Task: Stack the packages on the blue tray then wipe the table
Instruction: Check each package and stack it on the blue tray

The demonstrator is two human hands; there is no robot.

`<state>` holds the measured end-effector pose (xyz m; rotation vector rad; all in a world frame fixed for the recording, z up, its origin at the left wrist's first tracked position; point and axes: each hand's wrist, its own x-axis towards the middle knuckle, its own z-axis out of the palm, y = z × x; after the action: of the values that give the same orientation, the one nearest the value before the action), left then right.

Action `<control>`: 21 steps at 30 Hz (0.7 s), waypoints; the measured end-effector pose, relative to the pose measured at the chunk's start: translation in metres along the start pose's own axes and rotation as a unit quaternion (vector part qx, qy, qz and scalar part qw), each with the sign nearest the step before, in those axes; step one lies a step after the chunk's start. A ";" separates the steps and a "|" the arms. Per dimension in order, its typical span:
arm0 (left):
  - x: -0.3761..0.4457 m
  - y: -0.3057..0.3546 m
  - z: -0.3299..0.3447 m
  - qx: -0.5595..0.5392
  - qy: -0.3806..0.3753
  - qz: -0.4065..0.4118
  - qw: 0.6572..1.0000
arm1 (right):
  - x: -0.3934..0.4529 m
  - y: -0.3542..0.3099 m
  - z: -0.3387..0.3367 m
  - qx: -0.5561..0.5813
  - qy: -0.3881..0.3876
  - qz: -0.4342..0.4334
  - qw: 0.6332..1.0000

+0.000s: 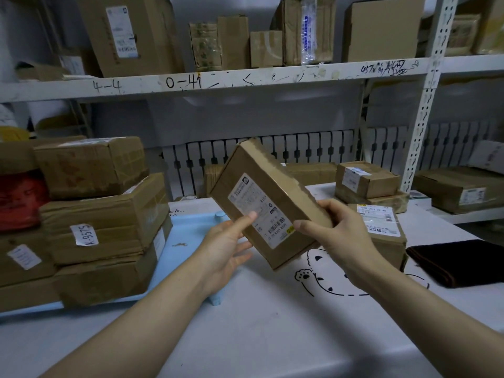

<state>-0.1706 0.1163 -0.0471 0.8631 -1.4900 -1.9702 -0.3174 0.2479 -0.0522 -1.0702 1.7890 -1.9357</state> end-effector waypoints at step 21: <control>0.005 -0.015 -0.012 -0.052 0.018 -0.010 0.998 | 0.004 0.006 -0.002 0.162 0.029 0.084 0.983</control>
<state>-0.1655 0.1089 -0.0652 0.8656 -1.3512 -2.0168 -0.3230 0.2459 -0.0566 -0.7378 1.4683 -2.0770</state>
